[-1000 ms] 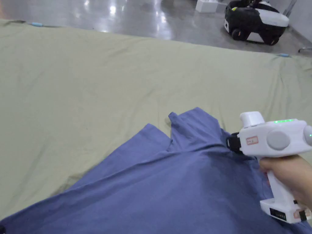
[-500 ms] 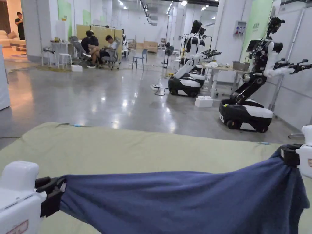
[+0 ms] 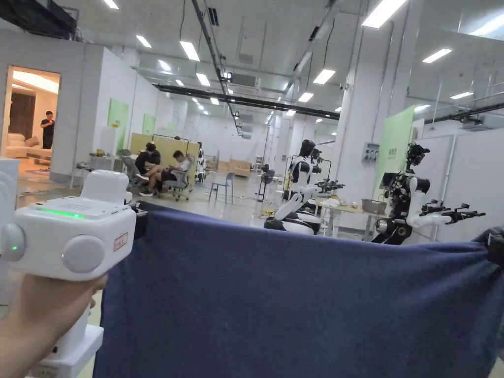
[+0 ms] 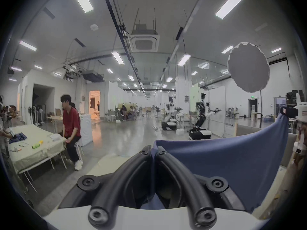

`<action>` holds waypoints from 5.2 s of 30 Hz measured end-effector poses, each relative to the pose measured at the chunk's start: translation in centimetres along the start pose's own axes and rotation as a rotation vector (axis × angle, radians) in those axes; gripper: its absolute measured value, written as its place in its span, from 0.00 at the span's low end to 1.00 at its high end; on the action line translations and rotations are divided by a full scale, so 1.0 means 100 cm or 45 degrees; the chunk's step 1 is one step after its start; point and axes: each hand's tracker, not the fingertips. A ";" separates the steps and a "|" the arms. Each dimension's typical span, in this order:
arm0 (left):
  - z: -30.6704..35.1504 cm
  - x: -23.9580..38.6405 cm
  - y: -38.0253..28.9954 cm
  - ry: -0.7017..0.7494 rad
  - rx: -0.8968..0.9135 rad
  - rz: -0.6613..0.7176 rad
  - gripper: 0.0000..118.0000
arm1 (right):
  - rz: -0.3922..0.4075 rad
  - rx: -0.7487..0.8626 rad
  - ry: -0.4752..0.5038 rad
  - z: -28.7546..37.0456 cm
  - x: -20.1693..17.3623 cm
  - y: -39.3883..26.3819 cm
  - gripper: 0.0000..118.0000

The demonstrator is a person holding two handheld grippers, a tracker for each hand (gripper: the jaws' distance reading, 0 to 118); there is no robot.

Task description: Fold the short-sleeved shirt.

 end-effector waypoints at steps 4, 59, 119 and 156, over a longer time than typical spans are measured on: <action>-0.033 0.006 0.028 0.103 0.094 -0.008 0.02 | 0.012 0.083 -0.036 -0.036 -0.019 0.015 0.05; 0.017 0.035 -0.305 0.034 -0.408 -0.144 0.02 | 0.010 -0.329 0.184 -0.002 -0.060 -0.336 0.05; 0.159 0.009 -0.413 -0.059 -0.806 0.045 0.05 | -0.009 -0.747 0.139 0.227 -0.068 -0.416 0.02; -0.016 -0.022 -0.316 -0.204 -1.046 0.102 0.05 | 0.161 -0.943 0.245 -0.033 -0.037 -0.346 0.03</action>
